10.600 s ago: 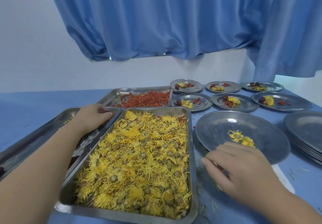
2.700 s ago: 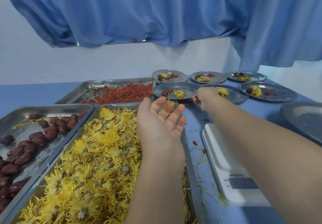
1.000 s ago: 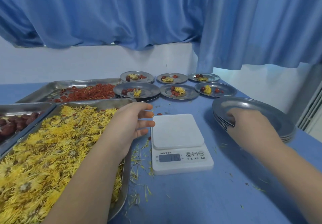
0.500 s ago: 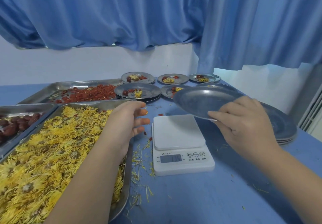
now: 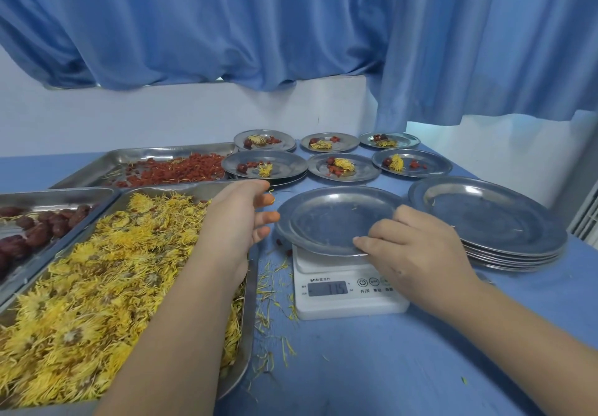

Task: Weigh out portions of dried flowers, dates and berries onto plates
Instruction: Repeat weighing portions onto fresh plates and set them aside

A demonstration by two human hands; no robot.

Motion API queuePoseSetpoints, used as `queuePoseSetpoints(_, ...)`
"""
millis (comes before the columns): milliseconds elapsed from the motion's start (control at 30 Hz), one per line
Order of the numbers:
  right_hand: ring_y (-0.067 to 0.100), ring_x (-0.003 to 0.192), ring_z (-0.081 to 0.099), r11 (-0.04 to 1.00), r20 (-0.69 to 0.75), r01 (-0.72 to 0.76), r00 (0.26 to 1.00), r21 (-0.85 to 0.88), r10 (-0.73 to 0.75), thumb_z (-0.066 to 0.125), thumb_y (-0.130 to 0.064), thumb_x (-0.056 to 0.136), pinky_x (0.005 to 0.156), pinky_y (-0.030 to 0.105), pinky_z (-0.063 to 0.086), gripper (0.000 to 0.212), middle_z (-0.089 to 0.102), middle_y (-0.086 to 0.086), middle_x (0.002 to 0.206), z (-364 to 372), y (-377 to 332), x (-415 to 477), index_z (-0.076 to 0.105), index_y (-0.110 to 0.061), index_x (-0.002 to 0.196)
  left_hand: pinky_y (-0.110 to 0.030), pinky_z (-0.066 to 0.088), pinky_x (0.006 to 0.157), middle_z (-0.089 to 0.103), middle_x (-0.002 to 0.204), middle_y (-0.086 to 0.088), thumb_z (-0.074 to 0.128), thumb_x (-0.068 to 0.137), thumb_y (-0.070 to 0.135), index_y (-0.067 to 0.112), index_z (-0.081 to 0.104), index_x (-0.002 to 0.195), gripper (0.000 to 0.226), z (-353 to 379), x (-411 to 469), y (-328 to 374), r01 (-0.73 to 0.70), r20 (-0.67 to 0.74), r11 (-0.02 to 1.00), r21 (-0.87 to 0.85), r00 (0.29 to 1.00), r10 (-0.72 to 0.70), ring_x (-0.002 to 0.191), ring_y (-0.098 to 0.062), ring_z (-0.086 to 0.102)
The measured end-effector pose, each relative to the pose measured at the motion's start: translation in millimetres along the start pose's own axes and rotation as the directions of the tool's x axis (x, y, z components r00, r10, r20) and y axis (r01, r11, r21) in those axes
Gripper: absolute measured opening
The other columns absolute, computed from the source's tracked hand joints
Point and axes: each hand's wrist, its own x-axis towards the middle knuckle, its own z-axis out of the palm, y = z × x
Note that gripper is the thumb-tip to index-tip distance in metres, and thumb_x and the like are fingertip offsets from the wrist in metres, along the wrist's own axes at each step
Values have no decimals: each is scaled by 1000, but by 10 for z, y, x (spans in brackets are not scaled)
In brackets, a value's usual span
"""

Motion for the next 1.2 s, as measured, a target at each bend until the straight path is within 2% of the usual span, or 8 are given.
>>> queuePoseSetpoints(167,25,53,52,1000,105,-22,994,8,21,77,-12,73,46,31,44,3,64,-1,66,-21,-3,-24,76,-15,75,-24,43,56,63,84,1,57,95,23,14,63,115,22,15,-8,15,4,1,1000,12,1000,-4,64,-14,59)
queuePoseSetpoints(300,23,55,55,997,229,-71,972,35,61,72,-50,77,50,32,47,33,64,-2,69,-55,1,-47,75,-17,73,-24,43,56,62,86,0,57,95,22,13,62,117,24,26,-16,29,15,-9,1000,20,1000,-15,65,-15,59)
queuePoseSetpoints(400,20,55,57,990,276,-123,956,62,102,69,-61,73,50,31,48,42,64,-4,69,-86,-26,-54,75,-19,74,-23,43,55,61,86,0,56,96,22,13,61,118,24,30,-25,38,14,-7,1000,27,1000,-14,65,-15,58)
queuePoseSetpoints(500,17,52,58,983,290,-175,945,48,154,68,-62,72,45,25,44,41,64,-6,68,-120,-61,-39,74,-22,71,-23,42,56,61,87,-1,56,96,21,12,61,118,25,36,-28,43,16,-13,999,35,1000,-16,65,-15,58)
queuePoseSetpoints(733,20,52,61,973,280,-227,937,32,210,75,-54,72,43,27,46,37,64,-2,71,-171,-111,0,74,-17,73,-24,44,56,62,90,-1,56,96,22,13,61,120,27,33,-35,32,7,-22,998,58,1000,-5,66,-15,59)
queuePoseSetpoints(967,11,63,55,924,344,-285,920,255,188,63,-49,83,57,23,45,31,62,-7,84,-381,-5,-204,73,-19,86,-24,43,54,62,83,1,56,95,22,12,61,119,27,31,-34,11,0,-16,998,66,1000,1,62,-14,59)
queuePoseSetpoints(1067,-1,61,47,872,492,-390,845,297,211,56,-61,82,54,27,47,34,53,-18,71,-481,78,-323,69,-30,86,-24,42,53,62,82,1,56,94,22,12,61,117,25,37,-28,6,1,-16,998,65,1000,1,60,-14,58)
queuePoseSetpoints(1200,1,69,54,818,736,-549,623,171,265,53,-76,68,60,26,47,46,57,-18,66,-508,107,-349,59,-43,99,-24,43,53,62,81,2,57,94,23,12,62,116,25,42,-36,-6,-5,-6,997,79,1000,5,61,-13,59)
